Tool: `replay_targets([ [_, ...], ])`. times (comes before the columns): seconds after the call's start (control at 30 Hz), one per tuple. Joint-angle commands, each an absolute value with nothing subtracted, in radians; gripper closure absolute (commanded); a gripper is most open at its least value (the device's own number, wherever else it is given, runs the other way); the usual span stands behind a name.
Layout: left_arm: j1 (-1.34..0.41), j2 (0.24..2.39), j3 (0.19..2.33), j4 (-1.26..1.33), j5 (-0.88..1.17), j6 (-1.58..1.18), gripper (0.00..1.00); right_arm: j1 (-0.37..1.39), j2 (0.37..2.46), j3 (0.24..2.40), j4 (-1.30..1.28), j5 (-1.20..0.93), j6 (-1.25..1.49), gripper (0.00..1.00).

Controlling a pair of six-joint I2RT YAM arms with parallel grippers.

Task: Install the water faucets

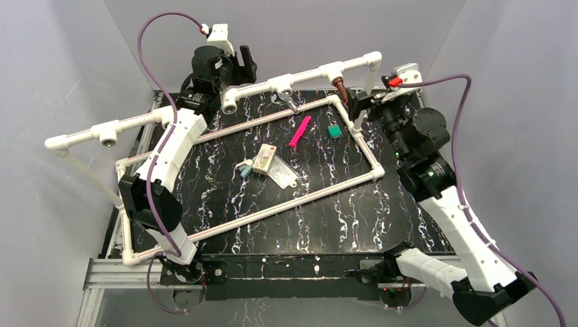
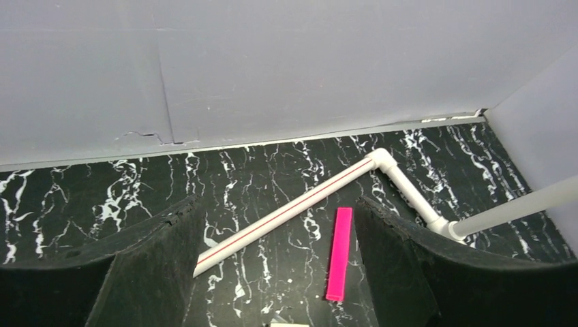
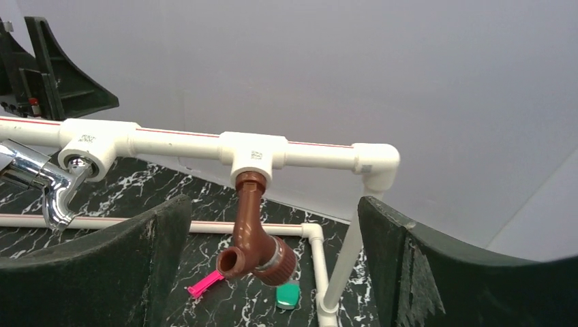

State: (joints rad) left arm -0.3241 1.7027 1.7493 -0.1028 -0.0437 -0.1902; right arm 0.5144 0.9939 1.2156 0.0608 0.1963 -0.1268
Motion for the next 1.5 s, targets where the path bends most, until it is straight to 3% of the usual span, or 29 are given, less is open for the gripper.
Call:
replay_targets([
  [0.0, -0.33, 1.659, 1.784, -0.031, -0.056, -0.262, 0.23, 0.51, 0.917, 1.209, 0.036, 0.283, -0.169, 0.01],
  [0.4, -0.33, 1.492, 1.737, 0.209, -0.032, -0.364, 0.21, 0.511, 0.742, 1.028, -0.066, 0.421, -0.118, 0.01],
  [0.63, -0.33, 1.386, 1.726, 0.16, 0.049, -0.371, 0.21, 0.511, 0.667, 0.875, -0.142, 0.438, -0.047, 0.01],
  [0.9, -0.33, 1.192, 1.571, 0.055, 0.094, -0.372, 0.21, 0.511, 0.625, 0.601, -0.008, 0.378, -0.078, 0.01],
  [1.07, -0.331, 1.054, 1.489, -0.059, 0.099, -0.362, 0.21, 0.511, 0.744, 0.522, 0.124, 0.409, -0.04, 0.01],
  [1.27, -0.335, 0.927, 1.4, -0.158, 0.085, -0.368, 0.21, 0.499, 0.879, 0.332, 0.563, 0.456, -0.109, 0.01],
  [1.47, -0.357, 0.829, 1.313, -0.209, 0.075, -0.379, 0.21, 0.371, 1.144, 0.243, 0.855, 0.395, -0.103, 0.01],
])
